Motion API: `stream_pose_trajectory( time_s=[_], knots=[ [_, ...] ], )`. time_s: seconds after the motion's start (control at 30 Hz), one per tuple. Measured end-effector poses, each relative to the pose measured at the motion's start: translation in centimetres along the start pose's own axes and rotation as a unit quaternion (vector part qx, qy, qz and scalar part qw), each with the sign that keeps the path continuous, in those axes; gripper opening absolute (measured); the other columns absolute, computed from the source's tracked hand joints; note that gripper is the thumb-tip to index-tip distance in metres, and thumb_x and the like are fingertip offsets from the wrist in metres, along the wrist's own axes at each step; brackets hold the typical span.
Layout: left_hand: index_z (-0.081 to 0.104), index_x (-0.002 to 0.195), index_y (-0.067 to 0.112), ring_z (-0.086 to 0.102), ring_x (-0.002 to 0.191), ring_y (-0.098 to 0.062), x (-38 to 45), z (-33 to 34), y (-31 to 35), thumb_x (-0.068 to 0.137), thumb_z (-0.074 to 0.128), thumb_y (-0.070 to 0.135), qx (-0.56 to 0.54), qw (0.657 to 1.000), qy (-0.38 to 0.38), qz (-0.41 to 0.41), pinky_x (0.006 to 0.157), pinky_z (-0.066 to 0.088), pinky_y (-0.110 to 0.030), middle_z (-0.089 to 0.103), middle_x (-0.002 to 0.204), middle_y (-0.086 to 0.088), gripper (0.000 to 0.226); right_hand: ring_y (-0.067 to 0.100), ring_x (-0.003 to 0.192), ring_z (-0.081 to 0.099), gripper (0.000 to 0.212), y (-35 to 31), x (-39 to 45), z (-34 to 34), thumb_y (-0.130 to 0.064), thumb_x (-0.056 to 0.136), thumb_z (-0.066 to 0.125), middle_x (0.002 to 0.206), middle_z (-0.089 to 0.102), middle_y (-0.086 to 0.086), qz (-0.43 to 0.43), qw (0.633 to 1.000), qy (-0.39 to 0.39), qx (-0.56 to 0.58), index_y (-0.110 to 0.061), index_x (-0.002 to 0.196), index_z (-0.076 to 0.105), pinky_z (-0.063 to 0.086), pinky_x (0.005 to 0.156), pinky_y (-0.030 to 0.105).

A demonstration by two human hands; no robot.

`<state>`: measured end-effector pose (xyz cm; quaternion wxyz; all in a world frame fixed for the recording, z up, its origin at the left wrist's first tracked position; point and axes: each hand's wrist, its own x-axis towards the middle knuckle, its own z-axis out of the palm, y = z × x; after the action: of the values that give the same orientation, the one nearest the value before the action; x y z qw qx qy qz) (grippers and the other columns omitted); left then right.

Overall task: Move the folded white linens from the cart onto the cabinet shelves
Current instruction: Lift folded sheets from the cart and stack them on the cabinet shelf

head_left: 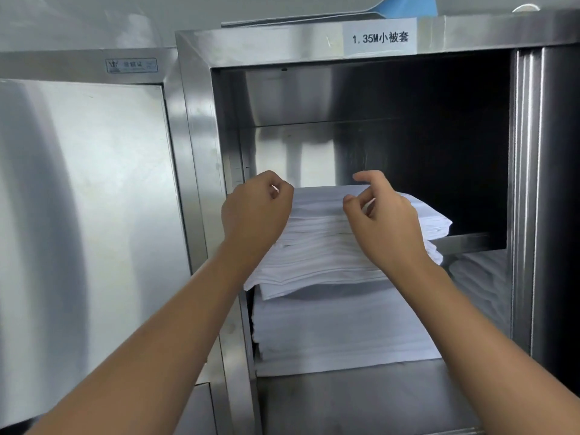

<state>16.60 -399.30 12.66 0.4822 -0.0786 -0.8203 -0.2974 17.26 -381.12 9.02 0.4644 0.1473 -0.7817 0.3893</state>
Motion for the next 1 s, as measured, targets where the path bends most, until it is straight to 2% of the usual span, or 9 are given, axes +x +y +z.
stream_pose_trajectory(
  time_s=[0.07, 0.17, 0.3, 0.37, 0.5, 0.63, 0.73, 0.8, 1.0],
  knots=[
    [0.069, 0.089, 0.024, 0.059, 0.077, -0.015, 1.2, 0.8, -0.3, 0.094, 0.046, 0.032, 0.026, 0.999, -0.041, 0.002, 0.070, 0.049, -0.030, 0.063, 0.074, 0.010, 0.024, 0.009, 0.074, 0.055, 0.032, 0.4, 0.9, 0.1, -0.031, 0.097, 0.055, 0.081, 0.060, -0.009, -0.013, 1.000, 0.001, -0.016, -0.022, 0.128, 0.051, 0.042, 0.066, 0.031],
    [0.067, 0.086, 0.020, 0.059, 0.078, -0.021, 3.4, 2.2, -0.9, 0.094, 0.045, 0.035, 0.082, 0.994, -0.066, 0.008, 0.066, 0.043, -0.029, 0.064, 0.076, 0.005, 0.027, 0.014, 0.086, 0.055, 0.032, 1.1, 3.1, 0.1, -0.032, 0.097, 0.055, 0.088, 0.062, -0.008, -0.022, 0.998, 0.004, -0.062, -0.021, 0.126, 0.054, 0.039, 0.068, 0.030],
    [0.062, 0.084, 0.010, 0.059, 0.078, -0.028, 6.7, 4.7, -1.8, 0.097, 0.039, 0.039, 0.153, 0.979, -0.132, -0.037, 0.063, 0.040, -0.031, 0.063, 0.079, -0.007, 0.040, 0.022, 0.100, 0.058, 0.033, 2.4, 7.7, 0.2, -0.037, 0.095, 0.054, 0.098, 0.065, -0.004, 0.017, 0.991, -0.034, -0.125, -0.019, 0.122, 0.058, 0.049, 0.079, 0.036],
    [0.062, 0.092, 0.011, 0.057, 0.082, -0.027, 7.7, 6.2, -2.5, 0.098, 0.035, 0.044, 0.182, 0.970, -0.152, -0.054, 0.067, 0.041, -0.032, 0.062, 0.085, -0.006, 0.043, 0.025, 0.097, 0.060, 0.031, 3.4, 9.8, 0.3, -0.040, 0.094, 0.054, 0.102, 0.066, 0.000, 0.053, 0.987, -0.057, -0.141, -0.019, 0.116, 0.059, 0.053, 0.083, 0.041],
    [0.057, 0.101, 0.011, 0.056, 0.095, -0.029, 9.4, 8.0, -3.7, 0.097, 0.036, 0.043, 0.195, 0.961, -0.156, -0.118, 0.076, 0.043, -0.035, 0.059, 0.097, -0.007, 0.038, 0.030, 0.094, 0.059, 0.035, 6.4, 12.6, 1.3, -0.045, 0.094, 0.053, 0.104, 0.064, 0.006, 0.151, 0.961, -0.105, -0.206, -0.015, 0.112, 0.057, 0.050, 0.078, 0.038],
    [0.058, 0.114, 0.012, 0.055, 0.089, -0.027, 10.9, 8.7, -4.6, 0.096, 0.041, 0.040, 0.227, 0.940, -0.186, -0.174, 0.071, 0.040, -0.033, 0.058, 0.096, -0.005, 0.037, 0.030, 0.088, 0.058, 0.037, 8.1, 14.0, 2.6, -0.051, 0.090, 0.052, 0.094, 0.061, 0.005, 0.238, 0.921, -0.187, -0.246, -0.016, 0.100, 0.057, 0.047, 0.077, 0.037],
    [0.055, 0.131, 0.012, 0.055, 0.102, -0.028, 11.5, 9.4, -5.3, 0.098, 0.042, 0.042, 0.229, 0.922, -0.235, -0.208, 0.083, 0.044, -0.035, 0.060, 0.124, -0.009, 0.047, 0.032, 0.092, 0.061, 0.043, 8.6, 15.0, 3.0, -0.055, 0.083, 0.054, 0.102, 0.064, 0.007, 0.277, 0.904, -0.213, -0.247, -0.018, 0.103, 0.062, 0.052, 0.085, 0.042],
    [0.053, 0.136, 0.013, 0.057, 0.113, -0.029, 11.8, 9.6, -5.7, 0.097, 0.042, 0.044, 0.221, 0.916, -0.253, -0.222, 0.093, 0.045, -0.036, 0.059, 0.131, -0.009, 0.051, 0.032, 0.097, 0.061, 0.048, 8.8, 15.2, 3.1, -0.057, 0.084, 0.052, 0.110, 0.063, 0.007, 0.294, 0.897, -0.226, -0.241, -0.020, 0.112, 0.064, 0.051, 0.085, 0.040],
    [0.055, 0.117, 0.016, 0.053, 0.093, -0.029, 11.8, 9.7, -6.1, 0.094, 0.047, 0.044, 0.186, 0.924, -0.243, -0.229, 0.082, 0.045, -0.033, 0.054, 0.100, -0.006, 0.037, 0.028, 0.093, 0.057, 0.047, 8.9, 14.9, 2.6, -0.055, 0.092, 0.045, 0.104, 0.060, 0.004, 0.297, 0.895, -0.229, -0.241, -0.020, 0.117, 0.063, 0.044, 0.079, 0.037]
  ],
)
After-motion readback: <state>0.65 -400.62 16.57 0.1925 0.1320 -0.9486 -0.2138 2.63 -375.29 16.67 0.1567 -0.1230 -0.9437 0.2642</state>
